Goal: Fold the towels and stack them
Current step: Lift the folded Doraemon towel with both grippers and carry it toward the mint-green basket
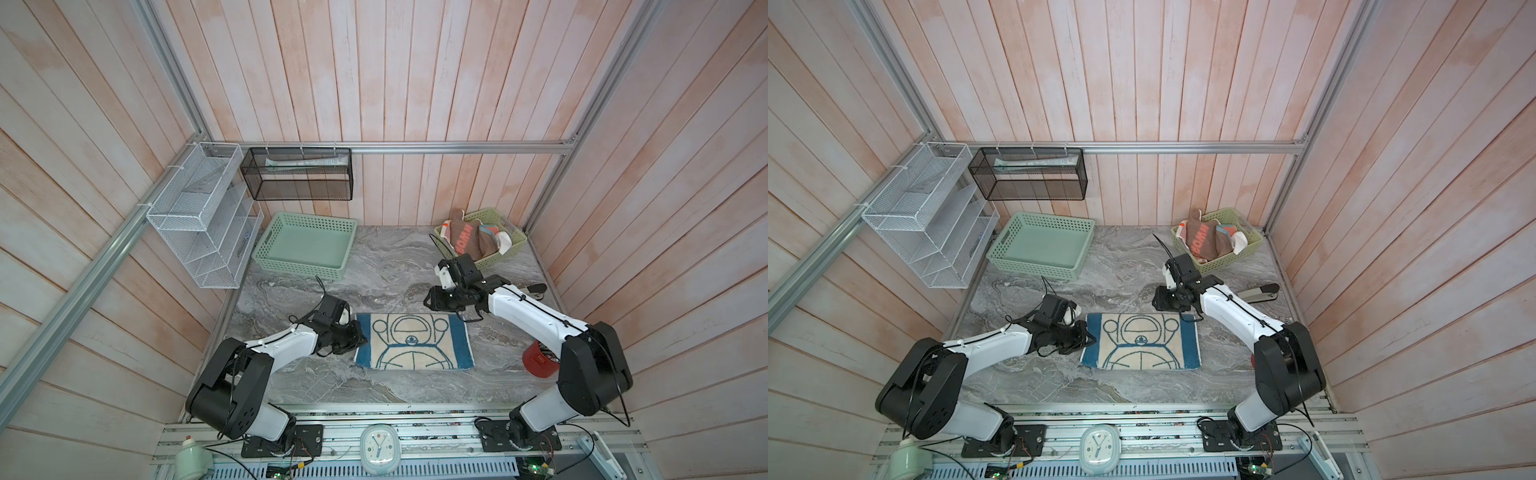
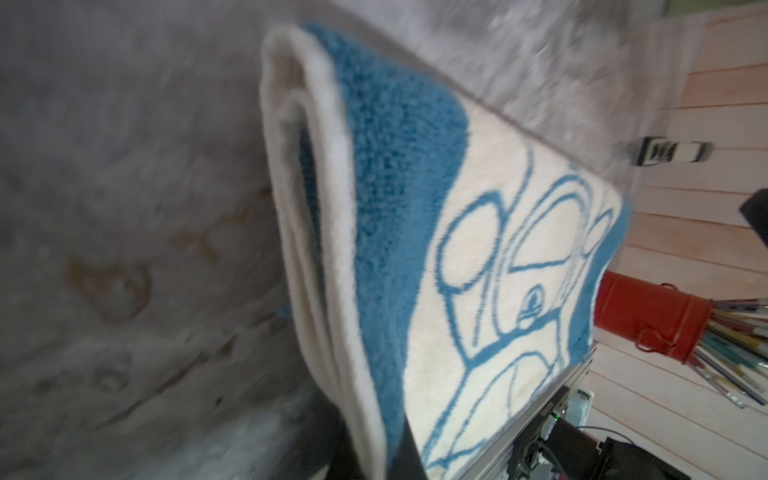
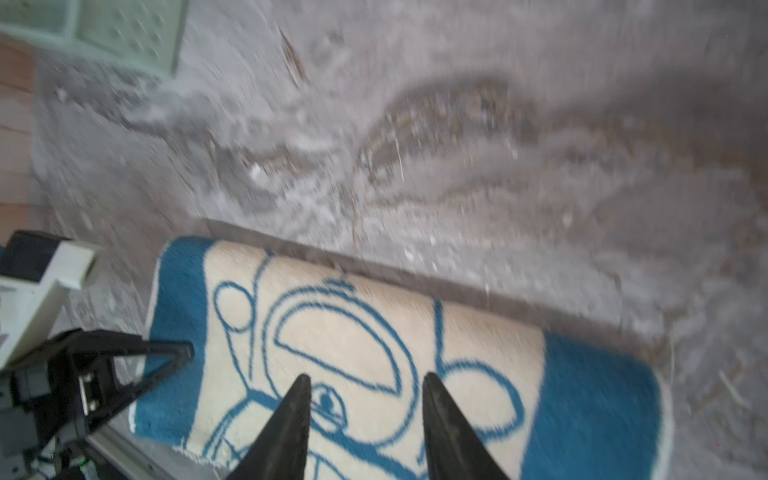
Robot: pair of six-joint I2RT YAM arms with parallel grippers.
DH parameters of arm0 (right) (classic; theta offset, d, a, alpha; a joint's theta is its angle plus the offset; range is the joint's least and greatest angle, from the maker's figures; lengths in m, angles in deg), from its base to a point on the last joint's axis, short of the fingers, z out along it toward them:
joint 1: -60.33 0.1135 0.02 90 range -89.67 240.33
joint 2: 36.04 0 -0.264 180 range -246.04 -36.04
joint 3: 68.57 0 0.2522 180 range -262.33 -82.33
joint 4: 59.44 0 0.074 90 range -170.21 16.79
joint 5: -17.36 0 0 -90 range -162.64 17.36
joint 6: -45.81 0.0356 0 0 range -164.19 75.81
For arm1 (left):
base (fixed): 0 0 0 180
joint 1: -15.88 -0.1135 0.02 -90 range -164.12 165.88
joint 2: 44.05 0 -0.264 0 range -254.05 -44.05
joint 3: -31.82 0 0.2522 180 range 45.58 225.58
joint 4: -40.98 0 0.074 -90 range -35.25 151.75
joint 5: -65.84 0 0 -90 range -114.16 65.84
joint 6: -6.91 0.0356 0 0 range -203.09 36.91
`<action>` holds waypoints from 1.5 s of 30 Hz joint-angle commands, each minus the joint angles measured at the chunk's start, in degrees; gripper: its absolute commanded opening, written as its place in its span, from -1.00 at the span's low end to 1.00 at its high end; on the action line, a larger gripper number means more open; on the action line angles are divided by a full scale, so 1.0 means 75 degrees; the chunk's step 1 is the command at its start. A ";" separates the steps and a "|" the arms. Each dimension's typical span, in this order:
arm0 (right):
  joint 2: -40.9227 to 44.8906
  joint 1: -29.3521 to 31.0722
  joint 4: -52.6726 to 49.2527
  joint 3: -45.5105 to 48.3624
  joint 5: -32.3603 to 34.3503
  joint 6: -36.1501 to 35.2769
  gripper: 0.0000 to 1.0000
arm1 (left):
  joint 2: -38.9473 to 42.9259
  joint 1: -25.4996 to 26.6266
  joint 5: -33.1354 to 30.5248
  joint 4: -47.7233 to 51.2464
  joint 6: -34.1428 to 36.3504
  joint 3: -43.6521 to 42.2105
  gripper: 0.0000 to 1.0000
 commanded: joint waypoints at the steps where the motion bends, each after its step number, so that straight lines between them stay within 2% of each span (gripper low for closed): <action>1: -0.0793 -0.0006 0.0761 -0.1093 -0.0187 -0.0139 -0.09 | -0.0348 -0.0053 -0.0685 0.0835 0.1607 0.1463 -1.00; 4: -0.1454 -0.0002 0.0630 -0.2159 -0.0375 -0.0188 -0.10 | -0.0937 -0.0274 -0.0908 0.1487 0.2485 0.2894 -1.00; 7: -0.1681 -0.0014 0.0823 -0.2462 -0.0313 -0.0204 -0.10 | -0.1698 -0.0759 -0.0866 0.1997 0.3130 0.4489 -1.00; 11: -0.1977 -0.0075 0.0634 -0.2608 -0.0322 -0.0334 -0.10 | -0.3026 -0.1754 -0.0901 0.2879 0.3821 0.6841 -1.00; 14: -0.2079 -0.0109 0.0685 -0.2345 -0.0455 -0.0261 -0.10 | -0.4337 -0.2636 -0.0287 0.3390 0.3868 0.8412 -1.00; 18: -0.2038 -0.0133 0.0884 -0.1882 -0.0639 -0.0092 -0.11 | -0.5964 -0.3011 0.0318 0.4171 0.4099 1.0155 -1.00; 20: -0.1938 -0.0146 0.0968 -0.1687 -0.0658 -0.0046 -0.11 | -0.6362 -0.3013 0.0455 0.4411 0.4088 1.0436 -1.00; 22: -0.1798 -0.0191 0.1037 -0.1494 -0.0669 -0.0030 -0.12 | -0.6351 -0.2948 0.0776 0.4237 0.3891 1.0125 -1.00; 26: -0.1389 -0.0382 0.1109 -0.1043 -0.0646 -0.0097 -0.11 | -0.5704 -0.2564 0.0902 0.3546 0.3240 0.8887 -1.00; 32: -0.0647 -0.0817 0.1128 -0.0268 -0.0974 -0.0142 -0.12 | -0.4478 -0.1841 0.0767 0.2384 0.1397 0.6901 -1.00; 34: -0.0394 -0.0922 0.1126 0.0010 -0.1041 -0.0276 -0.12 | -0.4189 -0.1554 0.0670 0.2275 0.1288 0.6706 -1.00; 40: 0.0039 -0.1352 0.0830 0.0330 -0.0945 -0.0656 -0.11 | -0.4043 -0.1101 0.0083 0.3980 0.2338 0.8684 -1.00; 45: 0.0427 -0.1545 0.1063 0.0715 -0.0989 -0.0629 -0.12 | -0.4544 -0.0720 -0.0277 0.6066 0.3082 1.1776 -1.00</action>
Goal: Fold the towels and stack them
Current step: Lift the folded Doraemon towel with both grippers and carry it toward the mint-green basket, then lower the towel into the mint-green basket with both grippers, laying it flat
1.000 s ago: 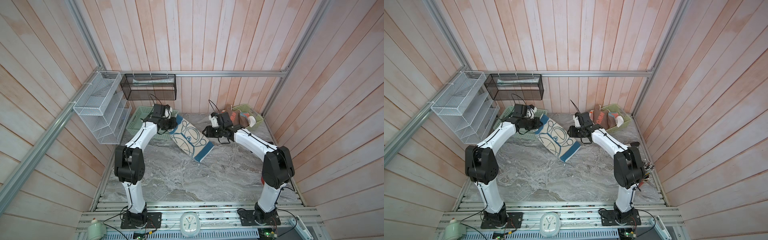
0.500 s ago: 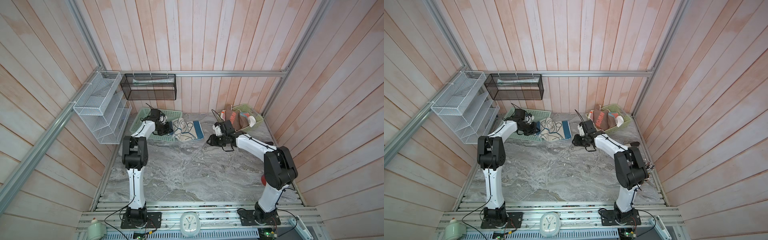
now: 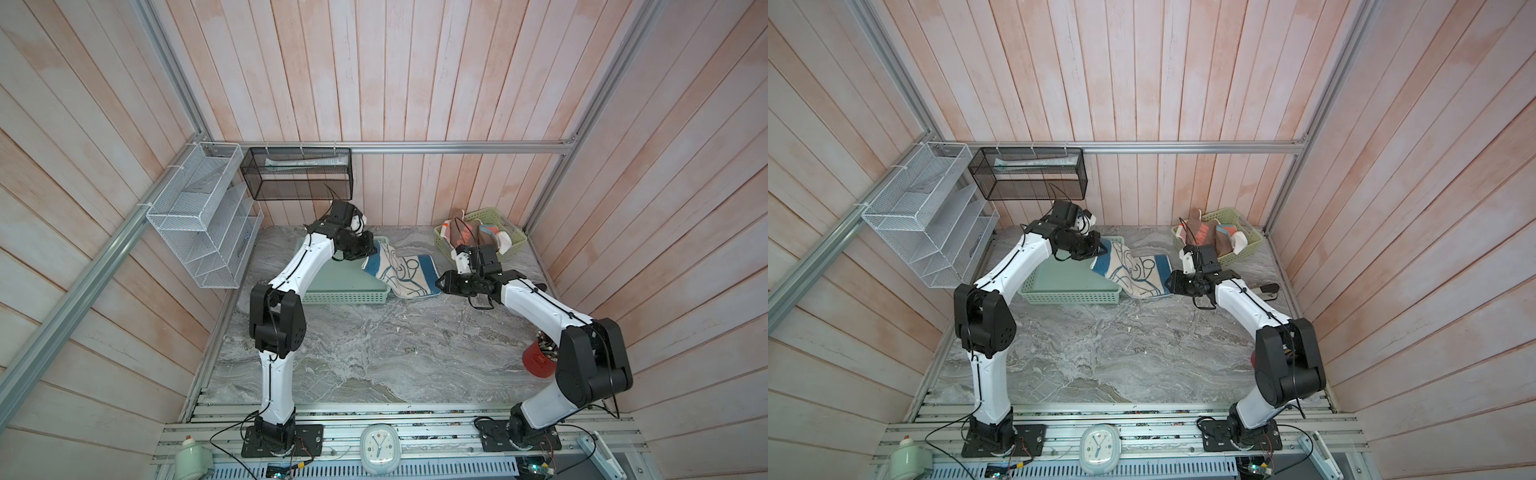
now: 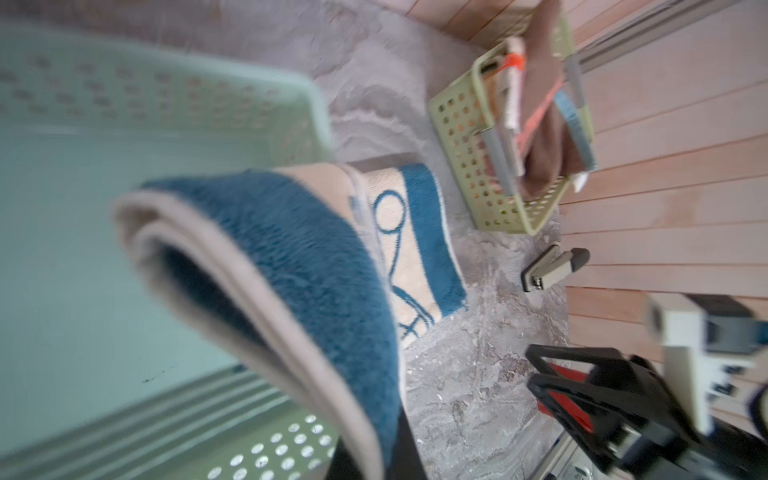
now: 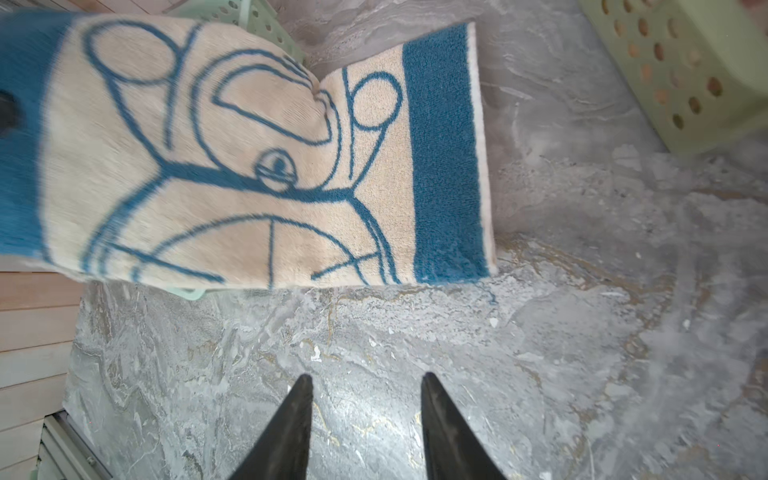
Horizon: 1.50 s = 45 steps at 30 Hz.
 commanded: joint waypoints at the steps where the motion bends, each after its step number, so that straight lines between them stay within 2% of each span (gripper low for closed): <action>1: 0.0236 -0.0090 0.0030 0.0132 -0.0160 -0.0150 -0.12 | -0.0152 0.0151 -0.0316 0.1478 0.0585 0.1813 -1.00; 5: 0.0304 -0.0113 0.0018 0.0086 -0.0194 -0.0184 -0.12 | -0.0468 0.0133 -0.0138 0.1907 0.0372 0.3544 -1.00; 8: 0.0328 -0.0113 0.0030 0.0068 -0.0226 -0.0176 -0.11 | -0.0381 -0.0052 0.0259 0.1599 0.0188 0.3786 -1.00; 11: 0.0292 -0.0113 0.0029 0.0042 -0.0321 -0.0144 -0.12 | -0.0144 -0.0408 0.0482 0.1325 0.0156 0.3348 -1.00; 14: 0.0233 -0.0113 0.0103 0.0074 -0.0522 -0.0015 -0.12 | 0.0117 -0.0921 0.0982 0.1089 0.0272 0.2447 -1.00; 17: 0.0118 0.0011 0.0207 0.0065 -0.0686 0.0179 -0.12 | 0.0184 -0.1352 0.1259 0.1258 0.0682 0.1976 -1.00; 21: -0.0349 0.0696 0.0329 -0.0281 -0.0737 0.0412 -0.12 | 0.0187 -0.1865 0.1429 0.1352 0.1182 0.1343 -1.00; 26: -0.1295 0.1680 0.0904 -0.0831 -0.1029 0.1171 -0.12 | 0.0379 -0.2341 0.1438 0.0407 0.1054 -0.0189 -1.00; 30: -0.2136 0.1961 0.1514 -0.1315 -0.1366 0.1860 -0.12 | 0.0476 -0.2463 0.1731 -0.0317 0.0884 -0.1061 -1.00; 41: -0.3982 0.1960 0.1357 -0.3316 -0.1725 0.2237 -0.15 | 0.0123 -0.2522 0.2094 -0.0326 0.1097 -0.0875 -1.00; 43: -0.4226 0.1959 0.1276 -0.3561 -0.1742 0.2284 -0.20 | 0.0054 -0.2560 0.2108 -0.0244 0.1162 -0.0724 -1.00; 45: -0.4381 0.1961 0.1217 -0.3748 -0.1733 0.2276 -0.36 | -0.0023 -0.2642 0.2130 -0.0085 0.1266 -0.0541 -1.00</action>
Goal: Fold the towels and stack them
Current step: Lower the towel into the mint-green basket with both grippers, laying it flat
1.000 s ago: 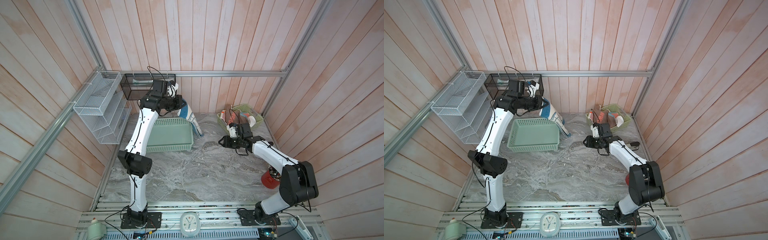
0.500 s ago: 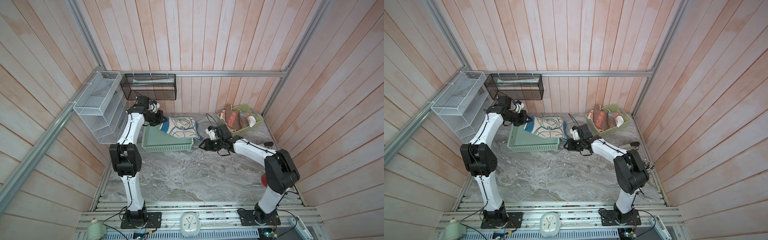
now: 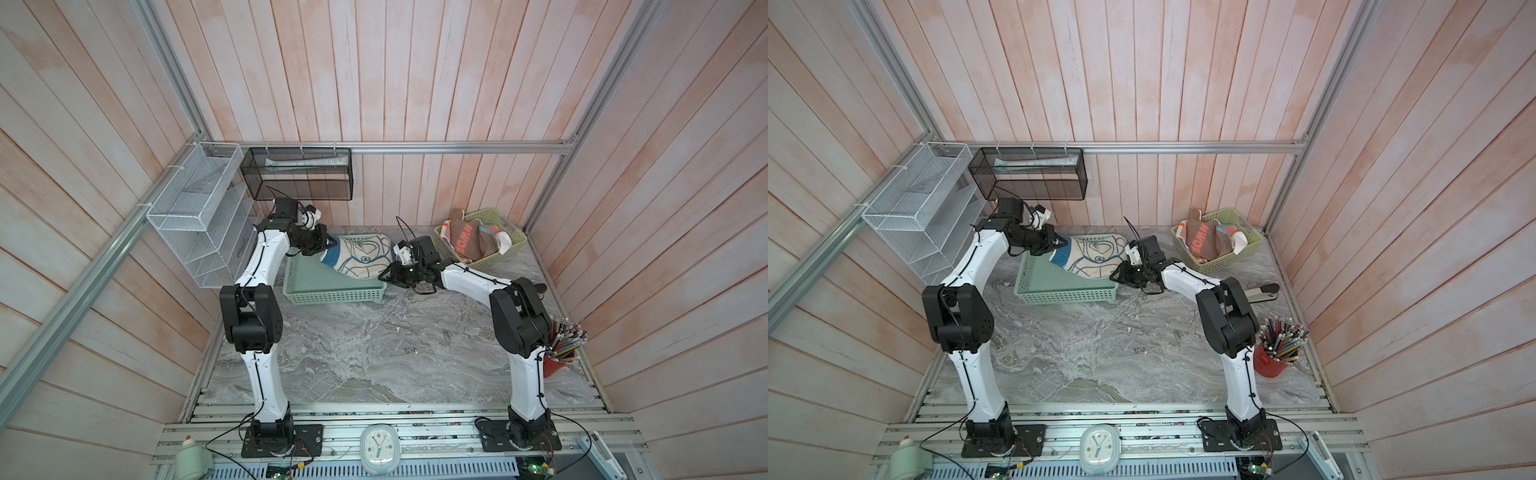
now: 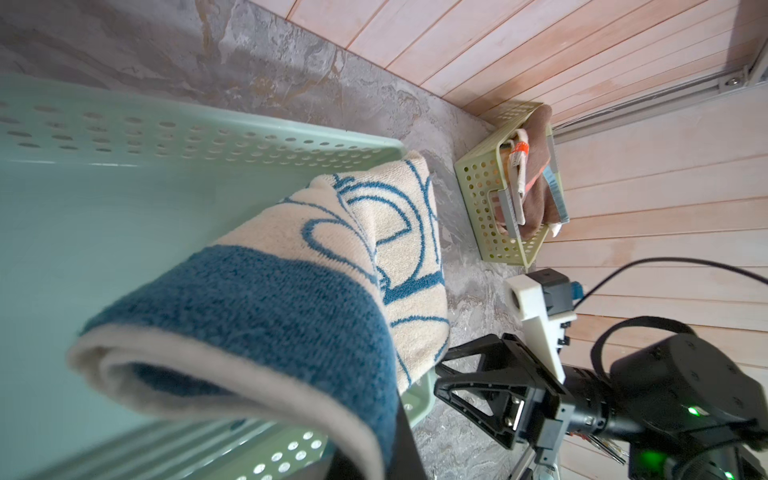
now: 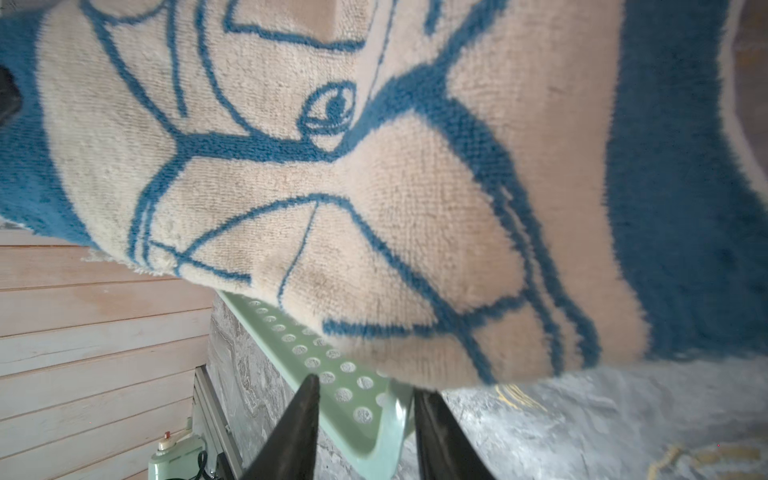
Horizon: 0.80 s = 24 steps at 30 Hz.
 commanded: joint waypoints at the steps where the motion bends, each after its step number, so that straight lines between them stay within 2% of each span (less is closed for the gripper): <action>1: -0.0353 -0.0011 -0.0178 -0.0355 -0.0074 0.0122 -0.42 | -0.0154 -0.0188 0.0267 0.0086 0.0334 0.0497 -1.00; 6: -0.0500 -0.0019 -0.0687 -0.0765 0.0286 -0.0082 -0.54 | -0.0221 -0.0452 0.0346 0.0349 0.0500 0.0711 -1.00; 16: -0.0591 -0.0008 -0.1227 -0.1029 0.0754 -0.0311 -1.00 | -0.0119 -0.0737 0.0388 0.0768 0.0727 0.0962 -1.00; 24: -0.0637 0.0003 -0.1509 -0.1201 0.1089 -0.0468 -1.00 | 0.0256 -0.0827 0.0334 0.0761 0.0712 0.0575 -1.00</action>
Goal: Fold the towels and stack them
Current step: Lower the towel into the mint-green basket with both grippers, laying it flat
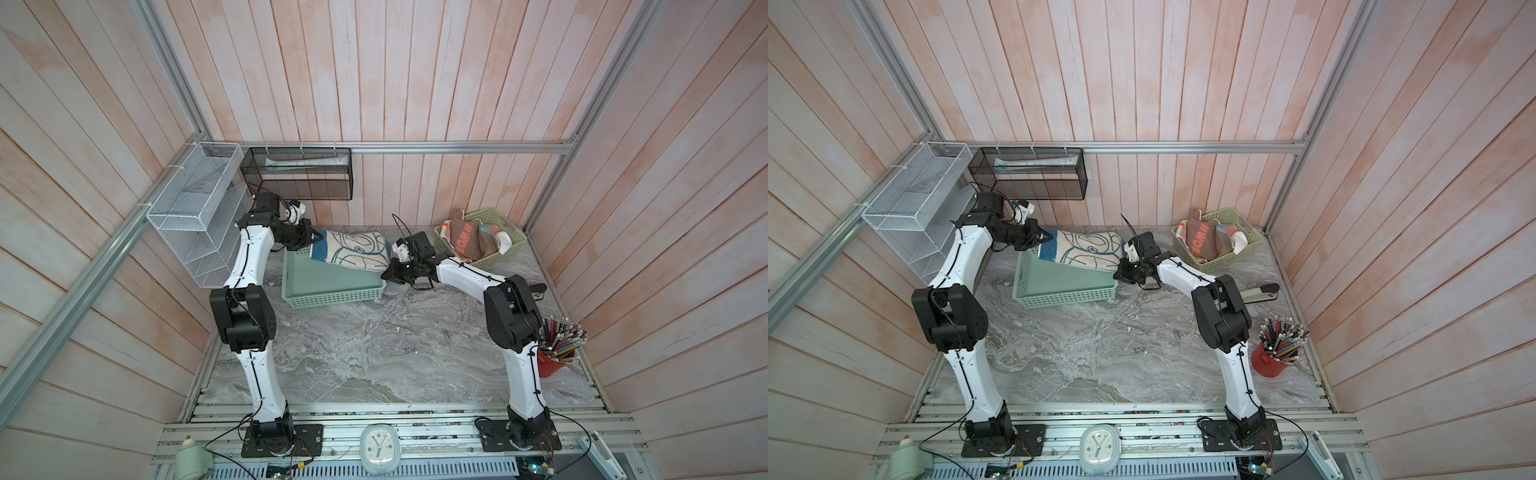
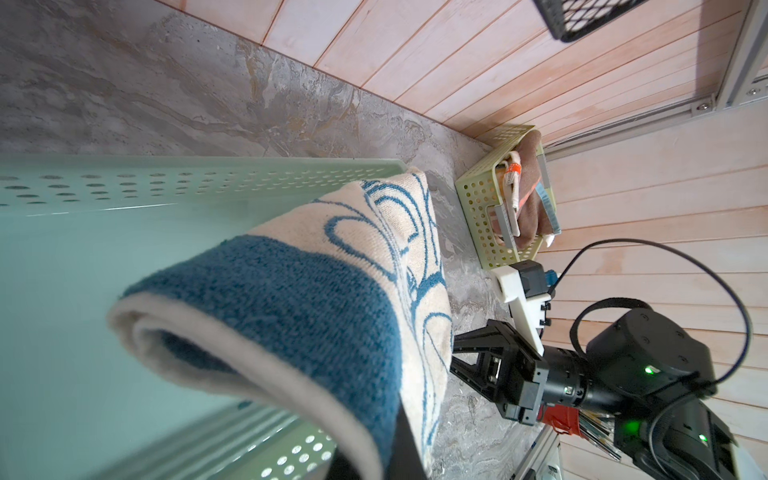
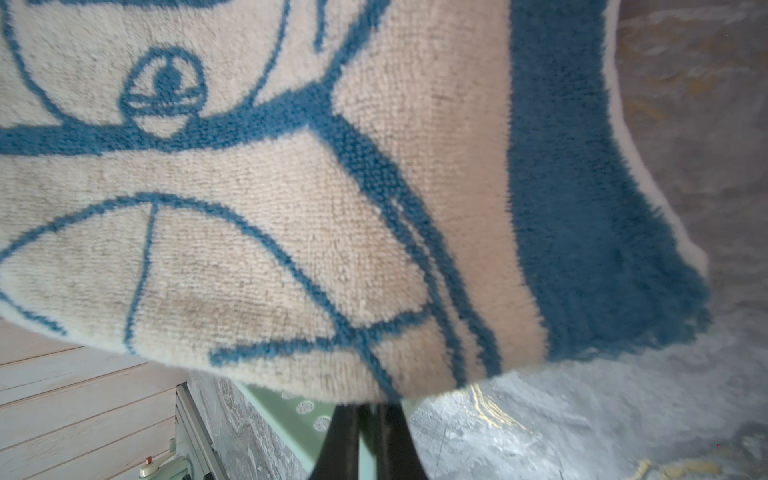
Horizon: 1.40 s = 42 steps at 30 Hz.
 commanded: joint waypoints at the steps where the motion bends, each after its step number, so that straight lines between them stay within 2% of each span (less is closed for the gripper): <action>1: -0.0199 0.0007 -0.0480 -0.0262 0.0608 -0.0377 -1.00 | 0.0430 -0.0111 0.0041 -0.0073 0.0115 -0.0165 -1.00; 8: -0.0247 0.0078 -0.0786 -0.0477 0.0922 -0.0640 -1.00 | 0.0728 -0.0111 0.0457 -0.0100 -0.0130 0.0115 -1.00; 13: -0.0294 0.0114 -0.0775 -0.0469 0.0932 -0.0637 -1.00 | 0.0574 -0.0146 0.0317 0.0218 0.0029 0.0151 -1.00; 21: -0.0247 0.0138 -0.0826 -0.0435 0.1177 -0.0725 -1.00 | 0.0614 -0.0506 -0.0419 0.0149 0.0318 -0.0833 -1.00; 28: -0.0352 0.0145 -0.0926 -0.0594 0.1180 -0.0765 -1.00 | 0.0420 -0.0578 -0.0703 -0.0594 0.0355 -0.1685 -1.00; 42: -0.0484 0.0172 -0.0991 -0.0768 0.1262 -0.0801 -1.00 | -0.0015 -0.0639 -0.1052 -0.1277 0.0331 -0.2228 -1.00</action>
